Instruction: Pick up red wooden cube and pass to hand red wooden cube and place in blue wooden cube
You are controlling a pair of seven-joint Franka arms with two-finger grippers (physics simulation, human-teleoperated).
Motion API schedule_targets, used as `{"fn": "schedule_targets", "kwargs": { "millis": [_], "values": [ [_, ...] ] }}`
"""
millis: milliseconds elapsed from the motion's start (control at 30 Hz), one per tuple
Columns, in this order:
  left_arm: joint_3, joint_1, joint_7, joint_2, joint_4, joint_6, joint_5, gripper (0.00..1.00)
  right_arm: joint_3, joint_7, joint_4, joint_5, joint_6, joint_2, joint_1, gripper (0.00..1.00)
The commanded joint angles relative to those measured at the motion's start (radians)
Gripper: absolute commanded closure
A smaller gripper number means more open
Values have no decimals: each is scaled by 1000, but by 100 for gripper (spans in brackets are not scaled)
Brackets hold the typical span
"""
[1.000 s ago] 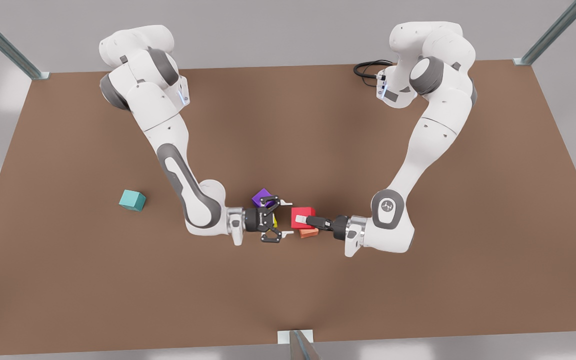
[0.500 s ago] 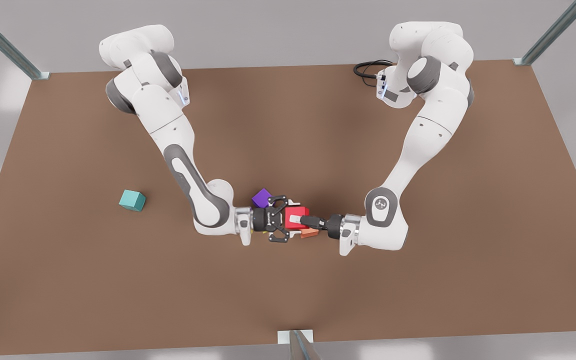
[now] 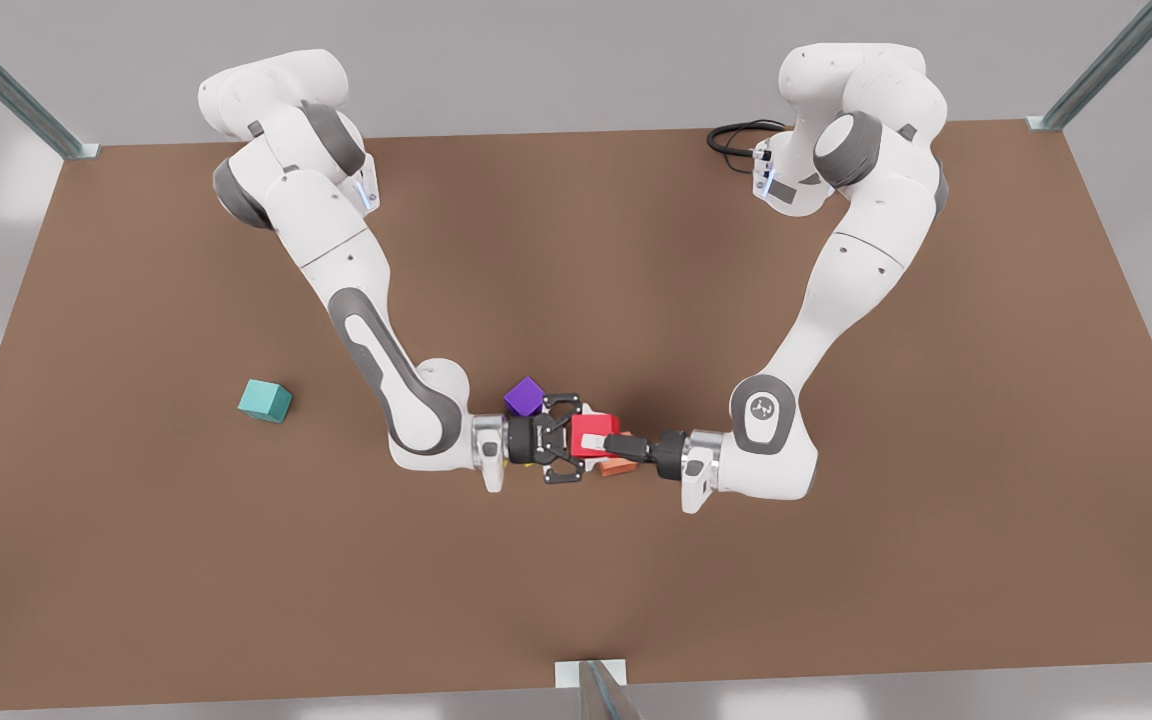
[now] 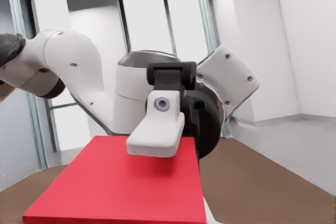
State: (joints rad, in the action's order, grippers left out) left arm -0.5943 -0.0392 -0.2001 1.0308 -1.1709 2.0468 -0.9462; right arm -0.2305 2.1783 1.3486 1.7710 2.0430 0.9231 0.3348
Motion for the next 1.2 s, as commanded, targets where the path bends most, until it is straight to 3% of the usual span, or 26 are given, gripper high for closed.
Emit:
{"fn": "schedule_targets", "kwargs": {
  "millis": [0,133,200,233,333,400,467,500,533,700,867,1167],
  "values": [
    [1,12,-13,-5,0,-4,12,0,5,-2,3,-2,0,-7,-11,66],
    [-1,107,65,-26,0,-89,67,0,16,-210,60,-548,-102,-82,-206,66],
    [-4,206,73,-43,7,-246,109,0,66,-463,83,-847,-267,-191,-263,65],
    [-2,268,117,-95,7,-339,211,0,120,-540,70,-1019,-342,-237,-258,65],
    [-9,335,401,-353,7,-709,906,0,220,-538,49,-1501,-426,-320,-249,65],
    [-10,335,419,-420,8,-795,1112,0,257,-540,55,-1743,-386,-336,-243,65],
    [4,335,409,-478,-4,-830,1175,0,303,-542,101,-1811,-274,-336,-241,65],
    [336,106,231,-746,-284,-653,1105,0,315,-552,164,-1815,-205,-359,-241,65],
    [495,12,58,-894,-452,-531,1041,0,321,-554,230,-1825,-130,-389,-241,65],
    [485,44,103,-838,-316,-611,888,0,353,-583,520,-1848,118,-537,-241,65],
    [449,16,110,-825,-277,-798,857,0,382,-581,693,-1883,221,-625,-252,65],
    [441,30,196,-825,-262,-729,928,0,428,-577,866,-1934,319,-705,-260,65]
  ]
}}
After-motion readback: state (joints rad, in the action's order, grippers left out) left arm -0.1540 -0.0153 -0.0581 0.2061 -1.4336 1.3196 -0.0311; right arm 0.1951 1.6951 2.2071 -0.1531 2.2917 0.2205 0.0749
